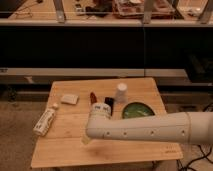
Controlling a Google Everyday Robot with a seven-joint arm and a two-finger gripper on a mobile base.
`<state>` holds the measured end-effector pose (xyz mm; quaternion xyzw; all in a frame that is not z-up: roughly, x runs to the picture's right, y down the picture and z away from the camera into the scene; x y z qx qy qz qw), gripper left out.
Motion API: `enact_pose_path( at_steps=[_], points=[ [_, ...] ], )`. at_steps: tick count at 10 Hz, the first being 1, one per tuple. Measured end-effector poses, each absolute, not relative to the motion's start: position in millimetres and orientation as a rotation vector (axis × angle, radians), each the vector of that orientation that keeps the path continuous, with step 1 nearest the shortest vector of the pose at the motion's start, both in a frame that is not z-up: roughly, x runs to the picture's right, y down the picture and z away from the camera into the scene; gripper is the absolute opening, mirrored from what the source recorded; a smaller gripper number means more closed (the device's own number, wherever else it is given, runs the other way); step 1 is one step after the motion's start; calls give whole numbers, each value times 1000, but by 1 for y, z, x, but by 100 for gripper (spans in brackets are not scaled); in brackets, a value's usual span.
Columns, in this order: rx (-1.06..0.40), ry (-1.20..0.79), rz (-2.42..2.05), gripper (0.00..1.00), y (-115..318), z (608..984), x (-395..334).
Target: Wipe the white sponge on the table
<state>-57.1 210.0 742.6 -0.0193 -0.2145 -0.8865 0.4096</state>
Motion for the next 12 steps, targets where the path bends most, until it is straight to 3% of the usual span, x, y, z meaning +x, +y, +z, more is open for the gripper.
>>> enact_pose_path(
  at_steps=[7, 10, 12],
  points=[
    [-34, -531, -2233, 80, 203, 745, -59],
    [50, -478, -2241, 80, 151, 765, -69],
    [111, -424, -2249, 80, 91, 787, -77]
  ],
)
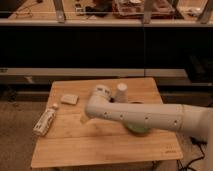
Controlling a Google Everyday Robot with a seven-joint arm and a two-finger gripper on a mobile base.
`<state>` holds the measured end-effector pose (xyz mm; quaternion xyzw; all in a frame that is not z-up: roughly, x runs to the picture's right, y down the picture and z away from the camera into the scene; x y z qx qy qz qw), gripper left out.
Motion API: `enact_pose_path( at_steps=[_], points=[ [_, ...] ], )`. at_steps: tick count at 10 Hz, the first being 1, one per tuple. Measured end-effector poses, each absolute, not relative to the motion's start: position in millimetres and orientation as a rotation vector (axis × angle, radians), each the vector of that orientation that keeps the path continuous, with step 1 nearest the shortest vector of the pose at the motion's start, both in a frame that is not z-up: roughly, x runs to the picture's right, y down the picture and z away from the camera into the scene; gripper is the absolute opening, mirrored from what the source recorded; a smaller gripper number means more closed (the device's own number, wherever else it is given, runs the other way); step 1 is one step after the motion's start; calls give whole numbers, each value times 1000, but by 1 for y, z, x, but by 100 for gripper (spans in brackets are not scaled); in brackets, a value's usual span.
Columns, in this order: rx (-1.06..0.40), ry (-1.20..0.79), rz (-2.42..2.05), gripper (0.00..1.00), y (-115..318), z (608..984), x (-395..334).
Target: Wipe the white sponge on the table
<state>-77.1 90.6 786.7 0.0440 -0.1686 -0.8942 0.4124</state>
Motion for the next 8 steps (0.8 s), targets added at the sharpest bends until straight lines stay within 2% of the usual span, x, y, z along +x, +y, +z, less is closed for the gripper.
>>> enact_pose_path(
  at_steps=[3, 5, 8],
  points=[
    [136, -408, -2315, 80, 36, 814, -97],
    [137, -438, -2375, 80, 18, 830, -118],
    [223, -545, -2395, 80, -4, 841, -161]
  ],
)
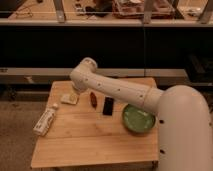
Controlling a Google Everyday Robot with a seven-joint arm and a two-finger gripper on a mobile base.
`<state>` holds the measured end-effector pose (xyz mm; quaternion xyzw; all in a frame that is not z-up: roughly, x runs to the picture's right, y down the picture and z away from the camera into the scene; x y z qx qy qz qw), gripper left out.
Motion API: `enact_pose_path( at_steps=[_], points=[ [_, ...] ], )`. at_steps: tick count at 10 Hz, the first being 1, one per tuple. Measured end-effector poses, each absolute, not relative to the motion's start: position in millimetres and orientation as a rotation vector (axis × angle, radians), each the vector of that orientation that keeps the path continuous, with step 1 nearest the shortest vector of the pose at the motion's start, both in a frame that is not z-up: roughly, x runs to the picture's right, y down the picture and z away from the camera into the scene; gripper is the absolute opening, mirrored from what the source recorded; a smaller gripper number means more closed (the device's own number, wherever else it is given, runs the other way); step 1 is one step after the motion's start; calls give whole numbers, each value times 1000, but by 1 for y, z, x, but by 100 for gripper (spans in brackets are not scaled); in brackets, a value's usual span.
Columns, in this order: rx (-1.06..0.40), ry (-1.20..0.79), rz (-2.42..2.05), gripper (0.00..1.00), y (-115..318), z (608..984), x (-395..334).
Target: Wipe the white sponge on the table
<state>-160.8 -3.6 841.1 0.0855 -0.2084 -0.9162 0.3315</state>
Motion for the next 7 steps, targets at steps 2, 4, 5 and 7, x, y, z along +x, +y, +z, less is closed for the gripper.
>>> enact_pose_path(
  at_steps=[2, 4, 5, 7],
  points=[
    [323, -642, -2357, 80, -15, 842, -197],
    [340, -671, -2357, 80, -16, 852, -212],
    [325, -674, -2364, 80, -13, 865, -218],
    [292, -656, -2384, 80, -9, 887, -224]
  ],
)
